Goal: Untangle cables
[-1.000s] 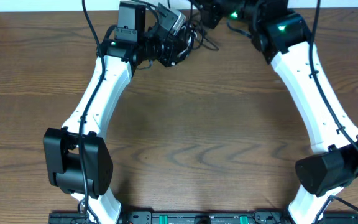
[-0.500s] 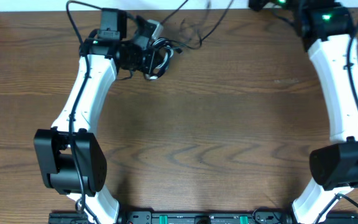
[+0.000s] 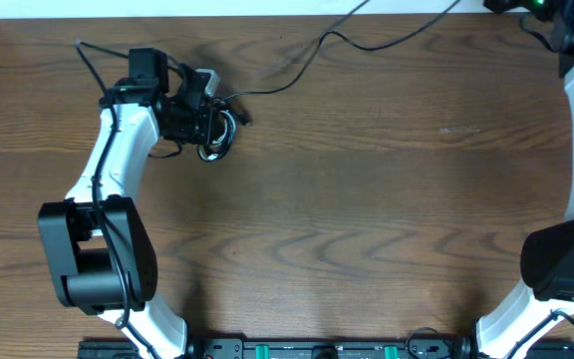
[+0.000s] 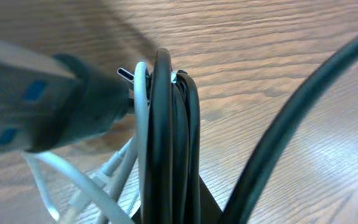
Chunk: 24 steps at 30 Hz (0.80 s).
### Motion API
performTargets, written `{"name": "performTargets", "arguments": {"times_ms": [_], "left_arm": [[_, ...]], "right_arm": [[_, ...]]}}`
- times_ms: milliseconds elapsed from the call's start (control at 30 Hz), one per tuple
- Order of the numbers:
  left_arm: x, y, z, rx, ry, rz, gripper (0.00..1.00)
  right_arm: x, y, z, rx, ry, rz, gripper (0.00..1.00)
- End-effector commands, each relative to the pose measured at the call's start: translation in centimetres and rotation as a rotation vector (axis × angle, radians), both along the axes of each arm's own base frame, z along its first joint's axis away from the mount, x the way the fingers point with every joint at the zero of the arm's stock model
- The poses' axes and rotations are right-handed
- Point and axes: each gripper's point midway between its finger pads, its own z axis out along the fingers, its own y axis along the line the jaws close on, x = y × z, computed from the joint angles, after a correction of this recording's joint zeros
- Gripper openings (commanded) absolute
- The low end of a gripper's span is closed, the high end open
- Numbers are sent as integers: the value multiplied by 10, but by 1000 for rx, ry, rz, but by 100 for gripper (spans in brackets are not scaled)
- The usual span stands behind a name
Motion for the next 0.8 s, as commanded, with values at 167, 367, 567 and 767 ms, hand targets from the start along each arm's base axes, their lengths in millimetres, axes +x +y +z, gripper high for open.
{"name": "performTargets", "arguments": {"times_ms": [167, 367, 567, 767], "left_arm": [[-3, 44, -9, -46, 101, 240, 10], [-7, 38, -10, -52, 124, 235, 53], [-1, 40, -9, -48, 104, 254, 88], [13, 68, -12, -5, 114, 475, 87]], "right_arm": [[1, -75, -19, -95, 95, -305, 1], [-5, -79, -32, -116, 149, -322, 1], [-9, -80, -40, -155, 176, -311, 1], [-21, -116, -60, -270, 269, -476, 1]]}}
